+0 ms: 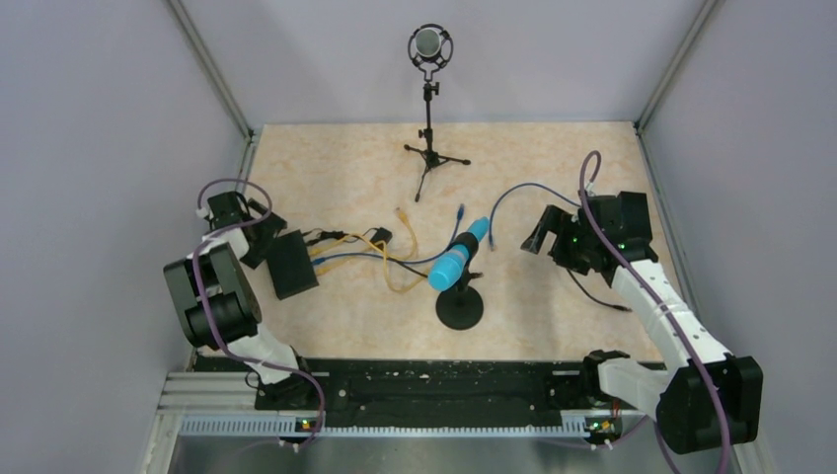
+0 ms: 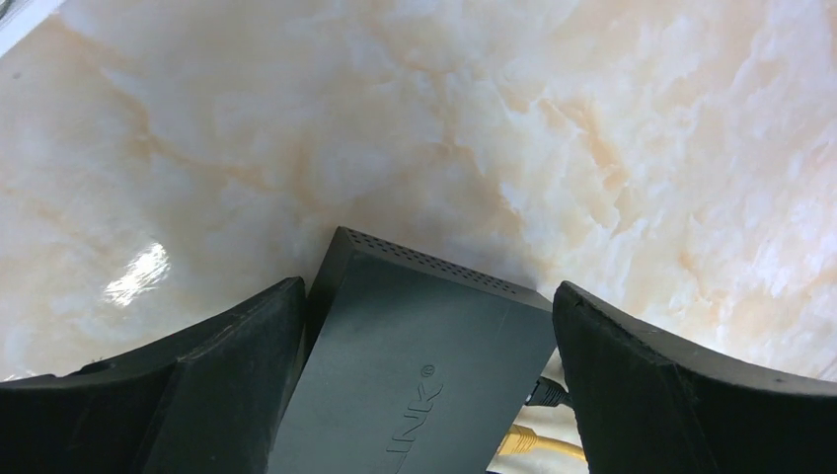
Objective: Pull the plug from the switch port
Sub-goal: Move the switch port to the center of the board.
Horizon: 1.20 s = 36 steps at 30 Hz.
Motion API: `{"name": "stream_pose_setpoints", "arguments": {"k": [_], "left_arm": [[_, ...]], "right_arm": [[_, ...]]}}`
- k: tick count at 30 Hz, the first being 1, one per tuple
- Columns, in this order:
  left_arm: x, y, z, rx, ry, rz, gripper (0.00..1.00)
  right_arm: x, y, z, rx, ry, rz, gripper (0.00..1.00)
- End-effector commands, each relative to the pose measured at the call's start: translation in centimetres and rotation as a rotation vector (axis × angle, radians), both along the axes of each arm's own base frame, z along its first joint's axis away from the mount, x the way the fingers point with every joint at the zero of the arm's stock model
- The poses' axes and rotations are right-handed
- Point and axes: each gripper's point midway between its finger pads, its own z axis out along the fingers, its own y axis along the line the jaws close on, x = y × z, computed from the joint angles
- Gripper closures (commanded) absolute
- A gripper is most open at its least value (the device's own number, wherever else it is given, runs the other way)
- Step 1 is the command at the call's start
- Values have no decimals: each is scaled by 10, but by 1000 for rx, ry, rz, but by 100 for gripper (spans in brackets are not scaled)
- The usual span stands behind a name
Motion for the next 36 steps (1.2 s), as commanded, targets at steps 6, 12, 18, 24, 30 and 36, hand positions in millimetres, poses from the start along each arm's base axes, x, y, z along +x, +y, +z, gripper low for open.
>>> {"name": "stream_pose_setpoints", "arguments": {"k": [6,12,18,24,30,36], "left_arm": [[7,11,85,186,-94,-72,1],[-14,15,149,322,-174,-65,1],[-26,-54,231,272,-613,-280,1],[-42,-132,257,119,-703,-638,4],[-66,-167,272,79,-759,-791,1],[-77,-178,260,45,-734,-824,1]], "right_arm": [[30,-69,23,-211,-57,-282,1],[57,-119,37,-282,-53,-513,6],[91,-162,38,-248,-22,-714,8],[99,-212,24,-137,66,-904,6],[100,-247,8,-204,151,-1024,5],[126,-268,1,-186,170,-1018,3]]}}
